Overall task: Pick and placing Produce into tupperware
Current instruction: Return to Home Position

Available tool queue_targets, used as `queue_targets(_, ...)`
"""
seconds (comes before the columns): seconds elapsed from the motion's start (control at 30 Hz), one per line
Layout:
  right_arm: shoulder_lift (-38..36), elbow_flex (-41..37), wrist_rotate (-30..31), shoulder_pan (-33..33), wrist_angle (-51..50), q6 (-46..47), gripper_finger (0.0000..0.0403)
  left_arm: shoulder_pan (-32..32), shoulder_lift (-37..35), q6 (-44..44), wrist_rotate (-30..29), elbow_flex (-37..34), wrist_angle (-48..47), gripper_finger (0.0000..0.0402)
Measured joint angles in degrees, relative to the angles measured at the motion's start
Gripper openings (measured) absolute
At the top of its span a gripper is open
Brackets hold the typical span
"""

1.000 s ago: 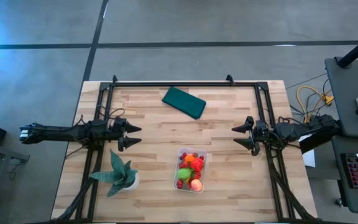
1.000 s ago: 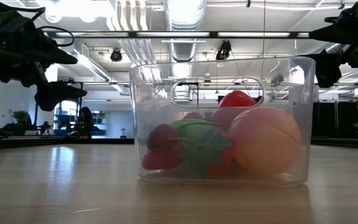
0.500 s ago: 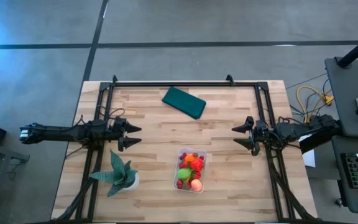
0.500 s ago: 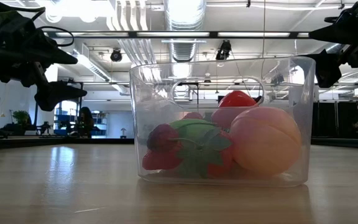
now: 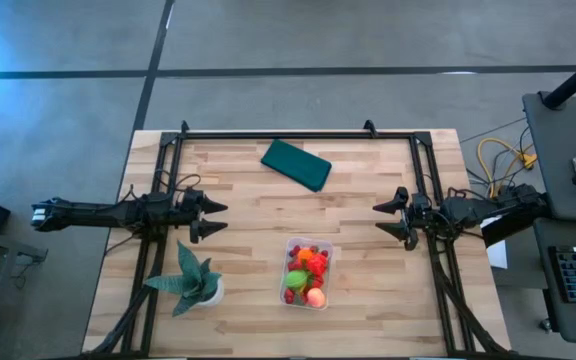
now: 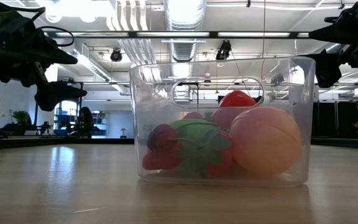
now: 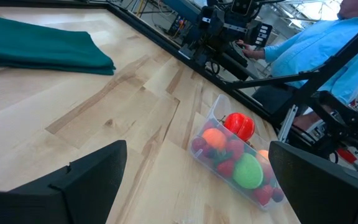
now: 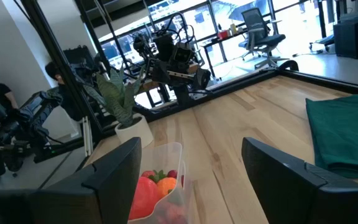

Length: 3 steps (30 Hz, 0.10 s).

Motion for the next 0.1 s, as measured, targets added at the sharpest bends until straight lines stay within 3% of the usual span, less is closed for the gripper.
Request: queue_targets(0.1, 0.0, 0.0, 0.0, 0.0, 0.0, 0.0, 0.0270, 0.0, 0.0, 0.0, 0.0, 0.0, 0.0, 0.0378)
